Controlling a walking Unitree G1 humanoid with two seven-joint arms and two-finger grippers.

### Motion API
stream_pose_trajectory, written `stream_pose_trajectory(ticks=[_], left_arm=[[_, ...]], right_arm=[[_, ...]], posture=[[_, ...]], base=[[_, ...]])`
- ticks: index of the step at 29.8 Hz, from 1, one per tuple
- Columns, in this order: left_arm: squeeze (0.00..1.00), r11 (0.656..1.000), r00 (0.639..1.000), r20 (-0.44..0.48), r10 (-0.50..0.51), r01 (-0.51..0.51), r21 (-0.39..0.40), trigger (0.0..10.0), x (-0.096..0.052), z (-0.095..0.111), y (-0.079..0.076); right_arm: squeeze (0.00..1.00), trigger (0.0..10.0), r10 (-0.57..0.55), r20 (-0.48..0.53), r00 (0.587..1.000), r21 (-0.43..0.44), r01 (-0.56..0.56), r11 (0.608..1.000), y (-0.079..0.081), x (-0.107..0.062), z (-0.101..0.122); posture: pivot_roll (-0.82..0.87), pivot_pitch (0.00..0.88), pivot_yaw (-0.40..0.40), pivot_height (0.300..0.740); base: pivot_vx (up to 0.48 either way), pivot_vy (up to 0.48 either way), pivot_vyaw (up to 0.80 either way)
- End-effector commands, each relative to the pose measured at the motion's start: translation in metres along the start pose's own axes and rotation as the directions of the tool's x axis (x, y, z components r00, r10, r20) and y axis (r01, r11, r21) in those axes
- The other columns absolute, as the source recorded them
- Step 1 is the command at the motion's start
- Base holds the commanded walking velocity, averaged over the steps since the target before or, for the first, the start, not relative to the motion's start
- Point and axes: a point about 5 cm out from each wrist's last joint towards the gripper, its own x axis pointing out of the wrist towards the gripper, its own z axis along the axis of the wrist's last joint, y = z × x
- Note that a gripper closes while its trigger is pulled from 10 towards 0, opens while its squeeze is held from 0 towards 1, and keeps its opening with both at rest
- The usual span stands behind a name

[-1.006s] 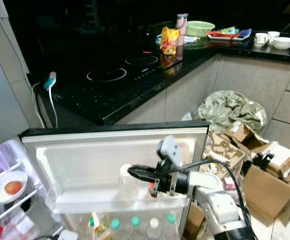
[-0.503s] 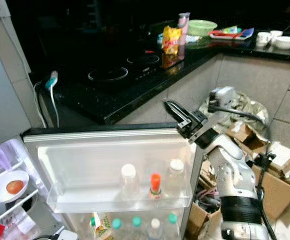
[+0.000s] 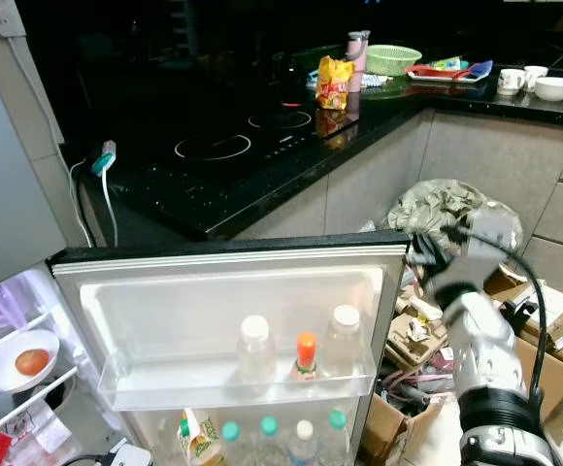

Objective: Restocking fridge

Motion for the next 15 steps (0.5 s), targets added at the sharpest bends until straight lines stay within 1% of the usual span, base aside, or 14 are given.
stream_pose_trajectory(ticks=[1, 2, 3, 4, 5, 6, 7, 8, 9, 10, 11, 12, 14, 15], left_arm=[[0.0, 1.0, 0.999, -0.031, 0.021, -0.021, 0.004, 10.0, -0.005, -0.008, 0.01], [0.0, 1.0, 0.999, -0.035, 0.02, -0.02, 0.005, 10.0, -0.006, -0.009, 0.01], [0.0, 1.0, 0.999, -0.038, 0.019, -0.019, 0.006, 10.0, -0.006, -0.01, 0.01], [0.0, 1.0, 0.999, -0.042, 0.016, -0.015, 0.01, 10.0, -0.006, -0.01, 0.01], [0.0, 1.0, 0.999, -0.044, 0.013, -0.013, 0.012, 10.0, -0.006, -0.011, 0.01], [0.0, 1.0, 0.999, -0.044, 0.013, -0.013, 0.012, 10.0, -0.006, -0.011, 0.01], [0.0, 1.0, 0.999, -0.044, 0.012, -0.012, 0.013, 10.0, -0.006, -0.011, 0.009], [0.0, 1.0, 0.999, -0.043, 0.012, -0.011, 0.011, 10.0, -0.006, -0.01, 0.009], [0.0, 1.0, 0.999, -0.039, 0.012, -0.012, 0.008, 10.0, -0.005, -0.009, 0.009], [0.0, 1.0, 0.999, -0.039, 0.012, -0.012, 0.008, 10.0, -0.005, -0.009, 0.009], [0.0, 1.0, 0.999, -0.038, 0.012, -0.011, 0.008, 10.0, -0.005, -0.008, 0.009], [0.0, 1.0, 0.999, -0.036, 0.011, -0.011, 0.008, 10.0, -0.005, -0.008, 0.008], [0.0, 1.0, 0.999, -0.035, 0.01, -0.01, 0.008, 10.0, -0.005, -0.008, 0.008], [0.0, 1.0, 0.999, -0.035, 0.009, -0.008, 0.008, 10.0, -0.005, -0.008, 0.008]], right_arm=[[0.0, 10.0, -0.022, 0.065, 0.998, 0.082, 0.016, 0.996, -0.005, 0.0, 0.006], [0.0, 7.6, -0.017, 0.045, 0.999, 0.086, 0.013, 0.996, -0.006, -0.001, 0.002], [0.0, 7.6, -0.013, 0.027, 1.0, 0.08, 0.011, 0.997, -0.007, -0.001, -0.002], [0.0, 6.3, 0.007, -0.018, 1.0, 0.067, -0.006, 0.998, -0.007, -0.003, -0.012], [0.0, 6.3, 0.021, -0.049, 0.999, 0.059, -0.019, 0.998, -0.006, -0.003, -0.018], [0.0, 6.3, 0.021, -0.049, 0.999, 0.059, -0.019, 0.998, -0.006, -0.003, -0.018], [0.0, 7.5, 0.062, -0.078, 0.995, 0.054, -0.058, 0.997, -0.003, -0.004, -0.025], [0.0, 7.6, 0.14, -0.112, 0.984, 0.066, -0.133, 0.989, 0.005, -0.006, -0.035], [0.0, 7.1, 0.275, -0.157, 0.949, 0.091, -0.264, 0.96, 0.018, -0.009, -0.051], [0.0, 7.1, 0.275, -0.157, 0.949, 0.091, -0.264, 0.96, 0.018, -0.009, -0.051], [0.0, 7.1, 0.307, -0.166, 0.937, 0.099, -0.294, 0.951, 0.021, -0.01, -0.055], [0.0, 8.0, 0.34, -0.182, 0.923, 0.098, -0.327, 0.94, 0.026, -0.012, -0.062], [0.0, 8.0, 0.363, -0.194, 0.911, 0.095, -0.351, 0.931, 0.03, -0.014, -0.068], [0.0, 10.0, 0.319, -0.195, 0.927, 0.05, -0.316, 0.948, 0.029, -0.014, -0.071]], posture=[[-0.03, 0.126, 0.057, 0.74], [-0.04, 0.125, 0.062, 0.74], [-0.04, 0.125, 0.062, 0.74], [-0.04, 0.123, 0.063, 0.74], [-0.04, 0.123, 0.063, 0.74], [-0.04, 0.123, 0.063, 0.74], [-0.04, 0.121, 0.061, 0.74], [-0.04, 0.12, 0.06, 0.74], [-0.04, 0.115, 0.056, 0.74], [-0.04, 0.115, 0.056, 0.74], [-0.04, 0.115, 0.056, 0.74], [-0.04, 0.114, 0.056, 0.74], [-0.04, 0.114, 0.056, 0.74], [-0.04, 0.112, 0.058, 0.74]], base=[[0.0, 0.0, 0.0], [0.0, 0.0, 0.0], [0.0, 0.0, 0.0], [0.0, 0.0, 0.0], [0.0, 0.0, 0.0], [0.0, 0.0, 0.0], [0.0, 0.0, 0.0], [0.0, 0.0, 0.0], [0.0, 0.0, 0.0], [0.0, 0.0, 0.0], [0.0, 0.0, 0.0], [0.0, 0.0, 0.0], [0.0, 0.0, 0.0], [0.0, 0.0, 0.0]])
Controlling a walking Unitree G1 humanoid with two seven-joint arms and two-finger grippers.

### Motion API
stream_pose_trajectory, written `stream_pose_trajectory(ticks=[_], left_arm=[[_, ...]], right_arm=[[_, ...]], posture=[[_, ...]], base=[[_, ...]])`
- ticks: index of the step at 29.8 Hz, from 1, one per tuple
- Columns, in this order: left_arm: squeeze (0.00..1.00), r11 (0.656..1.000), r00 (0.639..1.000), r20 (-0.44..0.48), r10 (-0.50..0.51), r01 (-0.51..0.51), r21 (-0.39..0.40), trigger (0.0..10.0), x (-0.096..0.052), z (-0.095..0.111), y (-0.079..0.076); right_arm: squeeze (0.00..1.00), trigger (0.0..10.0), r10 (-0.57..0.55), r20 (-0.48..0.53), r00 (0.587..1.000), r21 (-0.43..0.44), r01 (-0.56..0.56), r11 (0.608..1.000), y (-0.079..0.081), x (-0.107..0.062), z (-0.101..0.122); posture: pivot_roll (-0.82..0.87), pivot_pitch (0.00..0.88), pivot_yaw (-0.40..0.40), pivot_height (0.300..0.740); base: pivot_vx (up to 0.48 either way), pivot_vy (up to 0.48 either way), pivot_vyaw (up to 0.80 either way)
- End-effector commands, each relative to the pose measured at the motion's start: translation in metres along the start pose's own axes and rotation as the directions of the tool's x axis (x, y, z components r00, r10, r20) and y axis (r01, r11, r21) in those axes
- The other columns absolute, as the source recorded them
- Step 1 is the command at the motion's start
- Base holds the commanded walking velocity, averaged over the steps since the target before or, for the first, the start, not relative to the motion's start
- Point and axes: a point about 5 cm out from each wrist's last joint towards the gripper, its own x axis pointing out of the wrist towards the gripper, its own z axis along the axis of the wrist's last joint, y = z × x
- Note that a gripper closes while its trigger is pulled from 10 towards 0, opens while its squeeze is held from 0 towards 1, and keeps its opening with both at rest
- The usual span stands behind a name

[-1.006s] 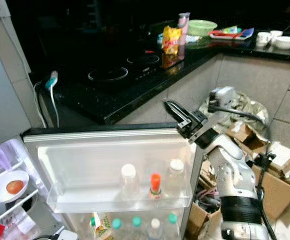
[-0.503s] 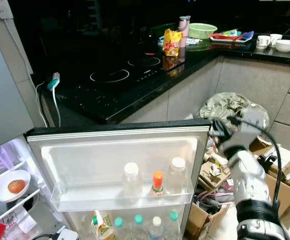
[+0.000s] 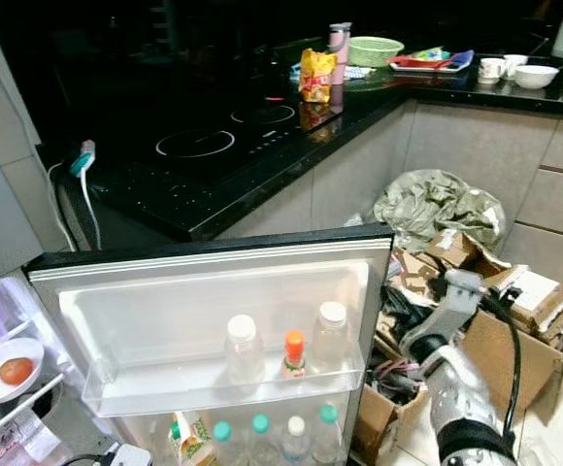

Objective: Restocking fridge

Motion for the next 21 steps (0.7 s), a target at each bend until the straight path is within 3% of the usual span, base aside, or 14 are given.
stream_pose_trajectory(ticks=[1, 5, 9, 10, 11, 12, 13, 14, 15, 16, 17, 18, 19, 21], left_arm=[[0.0, 1.0, 0.999, -0.035, 0.013, -0.013, 0.004, 10.0, -0.004, -0.009, 0.006], [0.0, 1.0, 0.999, -0.038, 0.01, -0.01, 0.006, 10.0, -0.005, -0.01, 0.005], [0.0, 1.0, 0.999, -0.038, 0.01, -0.01, 0.005, 10.0, -0.005, -0.01, 0.005], [0.0, 1.0, 0.999, -0.038, 0.01, -0.01, 0.005, 10.0, -0.005, -0.01, 0.005], [0.0, 1.0, 0.999, -0.038, 0.01, -0.01, 0.004, 10.0, -0.005, -0.011, 0.005], [0.0, 1.0, 0.999, -0.038, 0.01, -0.01, 0.004, 10.0, -0.005, -0.011, 0.005], [0.0, 1.0, 0.999, -0.039, 0.009, -0.008, 0.002, 10.0, -0.006, -0.012, 0.005], [0.0, 1.0, 0.999, -0.039, 0.009, -0.008, 0.002, 10.0, -0.006, -0.012, 0.005], [0.0, 1.0, 0.999, -0.039, 0.007, -0.007, 0.002, 10.0, -0.006, -0.013, 0.005], [0.0, 1.0, 0.999, -0.039, 0.007, -0.007, 0.002, 10.0, -0.006, -0.013, 0.005], [0.0, 1.0, 0.999, -0.039, 0.006, -0.006, 0.002, 10.0, -0.006, -0.013, 0.005], [0.0, 1.0, 0.999, -0.039, 0.006, -0.006, 0.002, 10.0, -0.006, -0.013, 0.005], [0.0, 1.0, 0.999, -0.04, 0.004, -0.004, 0.002, 10.0, -0.006, -0.013, 0.005], [0.0, 1.0, 0.999, -0.04, 0.001, -0.001, 0.003, 10.0, -0.006, -0.013, 0.004]], right_arm=[[0.0, 10.0, -0.039, -0.031, 0.999, -0.051, 0.037, 0.998, 0.003, 0.001, -0.013], [0.0, 10.0, -0.021, -0.02, 1.0, -0.062, 0.02, 0.998, 0.007, 0.003, -0.019], [0.0, 10.0, 0.151, -0.05, 0.987, -0.014, -0.152, 0.988, 0.02, 0.003, -0.026], [0.0, 10.0, 0.151, -0.05, 0.987, -0.014, -0.152, 0.988, 0.02, 0.003, -0.026], [0.0, 10.0, 0.226, -0.063, 0.972, 0.014, -0.226, 0.974, 0.025, 0.002, -0.029], [0.0, 10.0, 0.226, -0.063, 0.972, 0.014, -0.226, 0.974, 0.025, 0.002, -0.029], [0.0, 10.0, 0.439, -0.139, 0.888, 0.079, -0.432, 0.898, 0.04, -0.01, -0.043], [0.0, 10.0, 0.439, -0.139, 0.888, 0.079, -0.432, 0.898, 0.04, -0.01, -0.043], [0.0, 10.0, 0.508, -0.172, 0.844, 0.106, -0.497, 0.861, 0.045, -0.015, -0.049], [0.0, 10.0, 0.508, -0.172, 0.844, 0.106, -0.497, 0.861, 0.045, -0.015, -0.049], [0.0, 10.0, 0.576, -0.226, 0.785, 0.133, -0.561, 0.817, 0.049, -0.024, -0.057], [0.0, 10.0, 0.576, -0.226, 0.785, 0.133, -0.561, 0.817, 0.049, -0.024, -0.057], [0.0, 10.0, 0.638, -0.308, 0.706, 0.175, -0.617, 0.767, 0.051, -0.04, -0.067], [0.0, 10.0, 0.69, -0.4, 0.603, 0.242, -0.657, 0.714, 0.05, -0.062, -0.081]], posture=[[-0.04, 0.112, 0.058, 0.74], [-0.04, 0.109, 0.056, 0.74], [-0.04, 0.109, 0.056, 0.74], [-0.04, 0.109, 0.056, 0.74], [-0.04, 0.105, 0.053, 0.74], [-0.04, 0.105, 0.053, 0.74], [-0.04, 0.103, 0.055, 0.74], [-0.04, 0.103, 0.055, 0.74], [-0.04, 0.103, 0.055, 0.74], [-0.04, 0.103, 0.055, 0.74], [-0.04, 0.103, 0.055, 0.74], [-0.04, 0.103, 0.055, 0.74], [-0.04, 0.104, 0.056, 0.74], [-0.04, 0.104, 0.056, 0.74]], base=[[0.0, 0.0, 0.0], [0.0, 0.0, 0.0], [0.0, 0.0, 0.0], [0.0, 0.0, 0.0], [0.0, 0.0, 0.0], [0.0, 0.0, 0.0], [0.0, 0.0, 0.0], [0.0, 0.0, 0.0], [0.0, 0.0, 0.0], [0.0, 0.0, 0.0], [0.0, 0.0, 0.0], [0.0, 0.0, 0.0], [0.0, 0.0, 0.0], [0.0, 0.0, 0.0]])
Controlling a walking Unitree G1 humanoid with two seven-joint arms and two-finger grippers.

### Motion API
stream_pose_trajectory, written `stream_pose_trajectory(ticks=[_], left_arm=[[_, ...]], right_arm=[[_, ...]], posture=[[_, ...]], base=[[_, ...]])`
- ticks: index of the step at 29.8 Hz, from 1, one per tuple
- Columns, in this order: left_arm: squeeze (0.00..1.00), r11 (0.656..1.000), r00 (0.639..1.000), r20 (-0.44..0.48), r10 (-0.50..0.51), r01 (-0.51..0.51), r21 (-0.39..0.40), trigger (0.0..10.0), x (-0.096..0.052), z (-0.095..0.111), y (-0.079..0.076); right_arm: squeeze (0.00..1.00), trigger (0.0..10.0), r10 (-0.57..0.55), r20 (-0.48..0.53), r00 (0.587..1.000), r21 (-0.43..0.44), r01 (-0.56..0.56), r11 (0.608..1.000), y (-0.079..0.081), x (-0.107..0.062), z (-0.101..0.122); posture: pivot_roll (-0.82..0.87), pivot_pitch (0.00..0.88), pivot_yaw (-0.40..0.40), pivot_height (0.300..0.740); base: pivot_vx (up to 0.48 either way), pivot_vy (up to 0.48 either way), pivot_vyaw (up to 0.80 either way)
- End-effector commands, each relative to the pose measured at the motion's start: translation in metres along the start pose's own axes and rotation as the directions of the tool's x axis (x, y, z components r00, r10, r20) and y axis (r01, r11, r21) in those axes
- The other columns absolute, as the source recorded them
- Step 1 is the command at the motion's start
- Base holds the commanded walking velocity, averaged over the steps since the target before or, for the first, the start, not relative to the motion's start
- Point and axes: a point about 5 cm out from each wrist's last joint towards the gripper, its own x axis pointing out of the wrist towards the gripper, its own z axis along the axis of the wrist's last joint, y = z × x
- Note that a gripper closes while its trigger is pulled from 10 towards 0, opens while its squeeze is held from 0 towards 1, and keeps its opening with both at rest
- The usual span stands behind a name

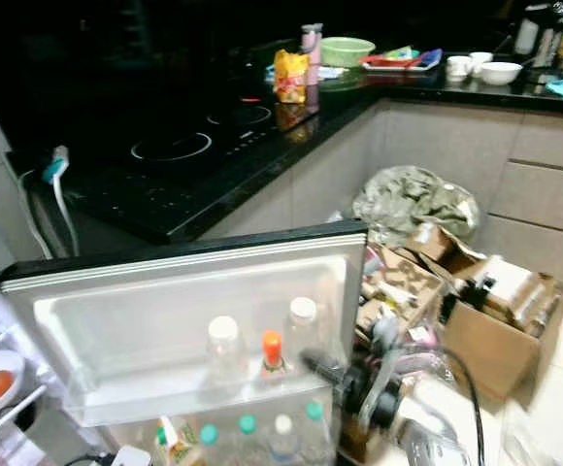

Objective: Restocking fridge

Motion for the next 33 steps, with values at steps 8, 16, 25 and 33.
stream_pose_trajectory(ticks=[8, 16, 25, 33], left_arm=[[0.0, 1.0, 0.999, -0.035, 0.003, -0.002, 0.01, 10.0, -0.004, -0.009, 0.004], [0.0, 1.0, 0.999, -0.036, 0.003, -0.003, 0.013, 10.0, -0.005, -0.01, 0.005], [0.0, 1.0, 0.999, -0.041, -0.001, 0.002, 0.02, 10.0, -0.005, -0.01, 0.006], [0.0, 1.0, 0.999, -0.035, -0.008, 0.009, 0.019, 10.0, -0.003, -0.008, 0.002]], right_arm=[[0.0, 10.0, 0.034, -0.24, 0.97, 0.094, -0.012, 0.995, 0.011, -0.042, -0.044], [0.0, 10.0, -0.123, -0.384, 0.915, 0.046, 0.152, 0.987, 0.007, -0.062, -0.064], [0.0, 10.0, 0.222, -0.271, 0.937, -0.055, -0.245, 0.968, 0.055, -0.011, 0.014], [0.0, 10.0, 0.232, -0.368, 0.9, -0.34, -0.363, 0.868, 0.078, 0.03, 0.054]], posture=[[-0.05, 0.109, 0.062, 0.74], [-0.05, 0.116, 0.064, 0.74], [-0.05, 0.118, 0.069, 0.74], [-0.05, 0.121, 0.06, 0.74]], base=[[0.0, 0.0, 0.0], [0.0, 0.0, 0.0], [0.0, 0.0, 0.0], [0.0, 0.0, 0.0]])
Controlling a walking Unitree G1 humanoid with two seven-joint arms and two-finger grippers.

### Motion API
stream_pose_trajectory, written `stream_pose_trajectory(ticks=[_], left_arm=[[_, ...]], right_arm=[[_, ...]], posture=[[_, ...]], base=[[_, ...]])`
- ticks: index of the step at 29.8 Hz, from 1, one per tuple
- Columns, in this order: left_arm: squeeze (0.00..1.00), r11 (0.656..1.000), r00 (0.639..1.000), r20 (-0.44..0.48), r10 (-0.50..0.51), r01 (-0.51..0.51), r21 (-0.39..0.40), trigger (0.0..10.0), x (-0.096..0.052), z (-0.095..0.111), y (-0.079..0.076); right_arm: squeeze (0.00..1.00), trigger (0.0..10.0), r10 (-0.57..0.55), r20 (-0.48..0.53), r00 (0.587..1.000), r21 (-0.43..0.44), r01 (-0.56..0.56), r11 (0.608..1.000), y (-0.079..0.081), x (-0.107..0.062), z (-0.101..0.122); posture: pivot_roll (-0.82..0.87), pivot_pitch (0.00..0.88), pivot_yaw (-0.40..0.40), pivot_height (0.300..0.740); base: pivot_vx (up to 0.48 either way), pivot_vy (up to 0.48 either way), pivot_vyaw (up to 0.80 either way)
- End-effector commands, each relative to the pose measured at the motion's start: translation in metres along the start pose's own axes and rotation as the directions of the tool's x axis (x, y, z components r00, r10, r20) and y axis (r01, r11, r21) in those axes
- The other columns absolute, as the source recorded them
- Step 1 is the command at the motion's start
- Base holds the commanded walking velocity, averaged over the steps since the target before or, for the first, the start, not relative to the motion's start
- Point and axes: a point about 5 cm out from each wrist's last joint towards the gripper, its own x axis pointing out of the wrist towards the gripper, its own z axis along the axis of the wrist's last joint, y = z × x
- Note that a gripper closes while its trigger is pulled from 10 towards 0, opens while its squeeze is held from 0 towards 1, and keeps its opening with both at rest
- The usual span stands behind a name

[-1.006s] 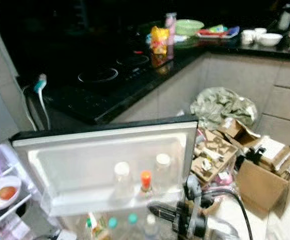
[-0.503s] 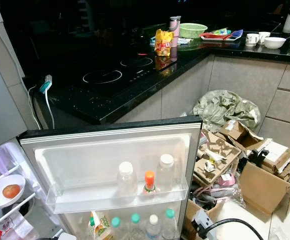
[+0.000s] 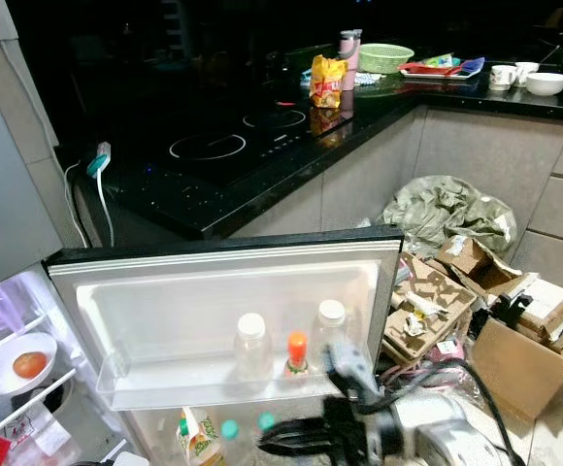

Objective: Restocking fridge

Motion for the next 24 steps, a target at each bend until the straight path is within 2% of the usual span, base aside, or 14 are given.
stream_pose_trajectory(ticks=[1, 3, 4, 6, 10, 13, 15, 17, 18, 20, 24], left_arm=[[0.0, 1.0, 1.0, -0.021, 0.006, -0.006, 0.013, 10.0, -0.002, -0.004, 0.003], [0.0, 1.0, 1.0, -0.012, -0.001, 0.002, 0.009, 10.0, -0.001, -0.003, 0.001], [0.0, 1.0, 1.0, -0.012, -0.001, 0.002, 0.009, 10.0, -0.001, -0.003, 0.001], [0.0, 1.0, 1.0, 0.006, -0.016, 0.016, 0.019, 10.0, -0.001, -0.001, -0.001], [0.0, 0.996, 0.999, 0.01, -0.051, 0.051, 0.07, 10.0, 0.0, 0.001, -0.005], [0.0, 0.996, 0.999, 0.009, -0.051, 0.051, 0.071, 10.0, 0.0, 0.001, -0.005], [0.0, 0.996, 0.999, 0.008, -0.052, 0.051, 0.069, 10.0, 0.0, 0.001, -0.005], [0.0, 0.996, 0.999, 0.008, -0.053, 0.052, 0.069, 10.0, 0.0, 0.001, -0.005], [0.0, 0.996, 0.999, 0.012, -0.053, 0.052, 0.07, 10.0, 0.0, 0.001, -0.006], [0.0, 0.996, 0.999, 0.012, -0.053, 0.052, 0.07, 10.0, 0.0, 0.001, -0.006], [0.0, 0.996, 0.997, 0.039, -0.06, 0.057, 0.074, 10.0, 0.0, 0.004, -0.006]], right_arm=[[0.0, 10.0, 0.001, -0.017, 1.0, -0.047, -0.002, 0.999, 0.001, 0.005, 0.004], [0.0, 10.0, -0.034, -0.128, 0.991, -0.141, 0.015, 0.99, -0.004, 0.011, 0.007], [0.0, 10.0, -0.034, -0.128, 0.991, -0.141, 0.015, 0.99, -0.004, 0.011, 0.007], [0.0, 10.0, -0.097, -0.186, 0.978, -0.212, 0.056, 0.976, -0.011, 0.017, 0.007], [0.0, 10.0, -0.187, -0.205, 0.961, -0.302, 0.12, 0.946, -0.023, 0.027, 0.011], [0.0, 10.0, -0.223, -0.208, 0.952, -0.336, 0.144, 0.931, -0.028, 0.032, 0.012], [0.0, 10.0, -0.291, -0.195, 0.937, -0.387, 0.199, 0.9, -0.037, 0.039, 0.015], [0.0, 10.0, -0.313, -0.188, 0.931, -0.4, 0.219, 0.89, -0.041, 0.041, 0.016], [0.0, 10.0, -0.359, -0.185, 0.915, -0.429, 0.253, 0.867, -0.048, 0.045, 0.017], [0.0, 10.0, -0.359, -0.185, 0.915, -0.429, 0.253, 0.867, -0.048, 0.045, 0.017], [0.0, 10.0, -0.412, -0.21, 0.887, -0.476, 0.275, 0.835, -0.057, 0.048, 0.013]], posture=[[-0.05, 0.121, 0.06, 0.74], [-0.06, 0.122, 0.058, 0.74], [-0.06, 0.122, 0.058, 0.74], [-0.06, 0.124, 0.057, 0.74], [-0.06, 0.124, 0.055, 0.74], [-0.06, 0.125, 0.055, 0.74], [-0.06, 0.126, 0.056, 0.74], [-0.06, 0.126, 0.056, 0.74], [-0.06, 0.126, 0.056, 0.74], [-0.06, 0.126, 0.056, 0.74], [-0.05, 0.123, 0.054, 0.74]], base=[[0.0, 0.0, 0.0], [0.0, 0.0, 0.0], [0.0, 0.0, 0.0], [0.0, 0.0, 0.0], [0.0, 0.0, 0.0], [0.0, 0.0, 0.0], [0.0, 0.0, 0.0], [0.0, 0.0, 0.0], [0.0, 0.0, 0.0], [0.0, 0.0, 0.0], [0.0, 0.0, 0.0]])
